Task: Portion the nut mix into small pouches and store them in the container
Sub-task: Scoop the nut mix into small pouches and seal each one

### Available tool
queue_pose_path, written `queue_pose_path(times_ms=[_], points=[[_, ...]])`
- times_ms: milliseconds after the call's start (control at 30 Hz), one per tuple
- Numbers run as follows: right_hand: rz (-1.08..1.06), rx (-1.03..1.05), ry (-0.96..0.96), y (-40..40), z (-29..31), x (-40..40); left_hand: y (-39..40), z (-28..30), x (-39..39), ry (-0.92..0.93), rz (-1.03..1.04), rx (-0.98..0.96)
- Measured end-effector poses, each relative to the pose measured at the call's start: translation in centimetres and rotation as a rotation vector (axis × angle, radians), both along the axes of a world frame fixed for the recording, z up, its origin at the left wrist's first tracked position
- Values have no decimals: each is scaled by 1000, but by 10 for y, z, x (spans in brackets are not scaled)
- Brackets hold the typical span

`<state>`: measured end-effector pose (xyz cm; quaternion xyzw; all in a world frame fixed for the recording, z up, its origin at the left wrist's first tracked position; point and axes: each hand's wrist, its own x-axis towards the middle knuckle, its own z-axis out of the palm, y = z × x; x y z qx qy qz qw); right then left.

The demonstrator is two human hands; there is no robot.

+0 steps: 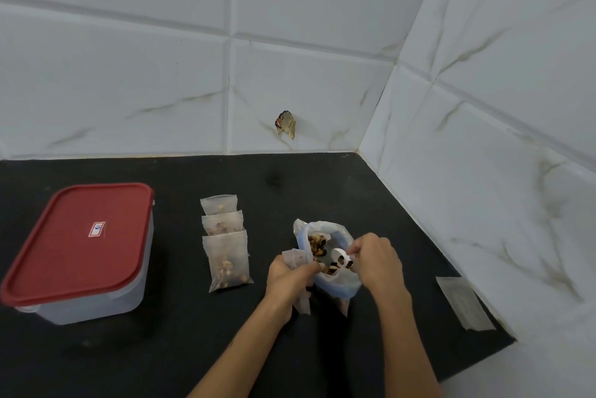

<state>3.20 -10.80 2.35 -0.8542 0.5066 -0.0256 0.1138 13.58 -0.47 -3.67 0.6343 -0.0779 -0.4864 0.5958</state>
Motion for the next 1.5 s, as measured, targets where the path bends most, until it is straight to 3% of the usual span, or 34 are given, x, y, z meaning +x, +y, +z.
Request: queue_pose_path(times_ms=[167, 300, 567, 1100, 1500], points=[[-28, 75, 2, -3, -7, 6, 2, 3, -3, 123, 64, -75], [-118, 220, -115, -14, -15, 2, 2, 3, -5, 160, 44, -140], [-368, 491, -434, -14, -25, -2, 2, 2, -3, 48, -94, -145], [-560, 870, -646, -11, -20, -7, 8, 8, -2, -6, -68, -110], [-559, 888, -736, -8, -17, -14, 14, 12, 0, -71, -91, -94]])
